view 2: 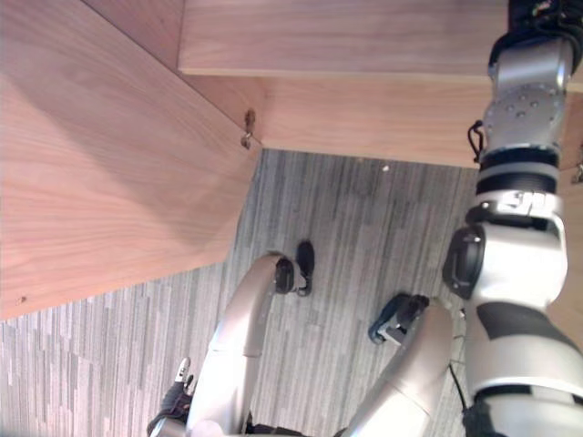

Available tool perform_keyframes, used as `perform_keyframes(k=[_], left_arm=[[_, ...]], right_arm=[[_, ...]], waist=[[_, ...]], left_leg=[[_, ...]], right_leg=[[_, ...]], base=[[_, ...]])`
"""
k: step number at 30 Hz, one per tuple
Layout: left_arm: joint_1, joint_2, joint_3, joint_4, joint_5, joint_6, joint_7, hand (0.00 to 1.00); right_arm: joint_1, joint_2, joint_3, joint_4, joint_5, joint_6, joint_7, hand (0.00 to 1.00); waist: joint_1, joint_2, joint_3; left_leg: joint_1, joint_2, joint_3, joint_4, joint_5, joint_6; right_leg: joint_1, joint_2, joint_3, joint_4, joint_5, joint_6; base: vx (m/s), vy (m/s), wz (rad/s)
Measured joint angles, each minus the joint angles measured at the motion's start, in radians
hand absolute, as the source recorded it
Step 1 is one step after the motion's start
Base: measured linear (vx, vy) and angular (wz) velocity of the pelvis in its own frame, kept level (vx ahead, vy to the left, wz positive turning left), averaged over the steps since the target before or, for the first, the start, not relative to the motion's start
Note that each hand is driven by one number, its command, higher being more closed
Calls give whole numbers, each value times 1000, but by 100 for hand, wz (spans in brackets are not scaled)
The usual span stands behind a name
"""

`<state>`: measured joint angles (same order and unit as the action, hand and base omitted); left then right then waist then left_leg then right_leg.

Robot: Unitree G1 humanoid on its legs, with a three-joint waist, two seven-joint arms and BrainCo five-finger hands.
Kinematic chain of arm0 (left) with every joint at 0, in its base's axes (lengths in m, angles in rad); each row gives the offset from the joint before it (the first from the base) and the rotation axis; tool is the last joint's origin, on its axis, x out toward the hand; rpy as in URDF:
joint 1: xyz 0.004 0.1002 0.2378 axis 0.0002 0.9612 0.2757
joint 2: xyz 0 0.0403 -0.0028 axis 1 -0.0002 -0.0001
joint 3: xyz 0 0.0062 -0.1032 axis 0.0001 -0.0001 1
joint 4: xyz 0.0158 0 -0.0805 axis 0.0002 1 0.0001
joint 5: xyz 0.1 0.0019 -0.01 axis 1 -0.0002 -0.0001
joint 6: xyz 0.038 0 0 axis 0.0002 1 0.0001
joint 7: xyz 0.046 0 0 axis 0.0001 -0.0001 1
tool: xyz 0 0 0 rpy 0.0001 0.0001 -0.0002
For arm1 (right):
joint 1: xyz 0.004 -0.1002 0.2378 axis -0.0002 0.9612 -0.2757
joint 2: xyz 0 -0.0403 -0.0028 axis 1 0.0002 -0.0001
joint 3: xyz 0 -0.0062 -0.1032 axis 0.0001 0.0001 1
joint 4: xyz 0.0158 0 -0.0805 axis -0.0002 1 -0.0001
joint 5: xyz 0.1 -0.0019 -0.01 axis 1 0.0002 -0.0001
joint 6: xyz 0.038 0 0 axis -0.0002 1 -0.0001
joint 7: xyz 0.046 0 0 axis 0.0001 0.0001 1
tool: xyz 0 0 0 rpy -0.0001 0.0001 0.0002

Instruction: Walk over to the cabinet, pick up the folder, carry it to the office cabinet, place the folder inside the office cabinet, then close the office cabinet door

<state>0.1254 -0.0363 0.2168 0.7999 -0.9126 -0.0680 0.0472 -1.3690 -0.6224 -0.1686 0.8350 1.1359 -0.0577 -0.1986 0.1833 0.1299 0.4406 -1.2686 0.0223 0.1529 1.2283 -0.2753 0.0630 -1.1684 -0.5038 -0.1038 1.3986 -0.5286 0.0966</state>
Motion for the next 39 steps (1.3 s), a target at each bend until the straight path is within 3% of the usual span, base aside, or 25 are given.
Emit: perform_keyframes(k=[3,7,10,18,29,35,39], left_arm=[[-8,0,8,11,1,1,-12,0],[-17,1,23,23,25,2,-41,0],[-18,2,55,43,45,9,-71,0],[-18,21,95,79,93,22,-118,0],[-19,26,98,114,119,28,-143,0],[-18,29,105,124,136,28,-143,0],[-14,44,105,133,140,25,-143,0]], right_arm=[[17,-6,23,3,-82,36,31,0],[131,-16,109,15,-425,122,117,0],[224,-13,112,14,-562,128,206,0],[380,20,42,74,-757,129,290,0],[423,60,48,103,-905,130,327,0],[435,117,110,111,-970,133,324,0],[553,236,242,110,-1087,124,306,0]], waist=[[-1,-1,1],[-4,-8,5],[-15,-21,0],[-27,-61,-41],[-28,-73,-93],[-29,-76,-95],[-32,-101,-106]], left_leg=[[8,3,1,-8,1,-1],[71,7,2,-53,2,-3],[129,4,6,-91,3,-4],[220,0,17,-153,4,-6],[262,3,26,-228,25,-13],[336,21,30,-312,53,-17],[461,37,45,-481,117,-31]], right_leg=[[6,4,-2,-9,2,-1],[72,14,-19,-62,15,-1],[130,16,-31,-107,24,3],[219,18,-52,-174,39,9],[250,37,-60,-250,71,8],[324,68,-87,-348,117,-1],[435,117,-119,-515,189,-12]], base=[[58,-61,-4],[66,-54,-8],[80,-38,-6],[55,-23,-4],[41,-15,-4],[45,-2,-13],[42,-3,-21]])
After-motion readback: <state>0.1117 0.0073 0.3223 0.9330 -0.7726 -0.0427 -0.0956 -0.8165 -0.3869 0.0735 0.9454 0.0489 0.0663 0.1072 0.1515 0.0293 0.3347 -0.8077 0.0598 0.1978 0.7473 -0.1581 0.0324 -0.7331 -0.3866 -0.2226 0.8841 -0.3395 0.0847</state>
